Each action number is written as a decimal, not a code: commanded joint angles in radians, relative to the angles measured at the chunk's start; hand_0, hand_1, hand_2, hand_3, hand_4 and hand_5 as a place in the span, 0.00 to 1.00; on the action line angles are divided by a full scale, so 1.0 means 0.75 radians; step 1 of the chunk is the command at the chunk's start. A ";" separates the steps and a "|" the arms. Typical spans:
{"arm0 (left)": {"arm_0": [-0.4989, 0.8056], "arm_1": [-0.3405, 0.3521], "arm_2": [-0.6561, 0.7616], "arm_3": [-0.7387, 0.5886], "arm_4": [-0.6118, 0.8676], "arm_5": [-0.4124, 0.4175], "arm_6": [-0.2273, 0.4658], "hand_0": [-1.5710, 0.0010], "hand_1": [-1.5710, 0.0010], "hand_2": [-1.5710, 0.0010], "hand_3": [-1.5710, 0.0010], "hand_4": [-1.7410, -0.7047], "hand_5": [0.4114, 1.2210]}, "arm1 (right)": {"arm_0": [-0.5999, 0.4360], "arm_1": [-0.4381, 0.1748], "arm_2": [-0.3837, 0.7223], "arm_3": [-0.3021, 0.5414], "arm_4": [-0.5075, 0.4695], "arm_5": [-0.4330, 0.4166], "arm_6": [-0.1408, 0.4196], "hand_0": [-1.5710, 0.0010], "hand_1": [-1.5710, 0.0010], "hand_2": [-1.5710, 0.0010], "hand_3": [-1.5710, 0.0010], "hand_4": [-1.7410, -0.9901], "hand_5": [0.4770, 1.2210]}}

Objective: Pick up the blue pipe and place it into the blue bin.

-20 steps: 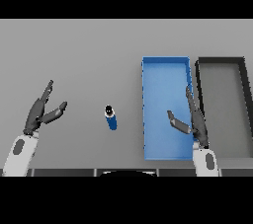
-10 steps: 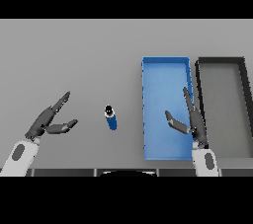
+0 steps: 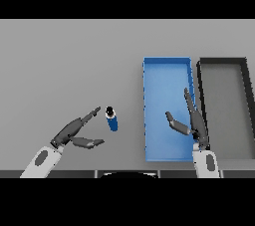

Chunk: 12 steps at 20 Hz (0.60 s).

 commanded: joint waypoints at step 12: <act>-0.210 -0.299 -0.096 0.326 -0.181 0.106 -0.012 1.00 1.00 1.00 1.00 0.66 0.02 | 0.028 -0.008 -0.016 -0.008 -0.019 0.011 -0.016 1.00 1.00 1.00 1.00 0.69 0.22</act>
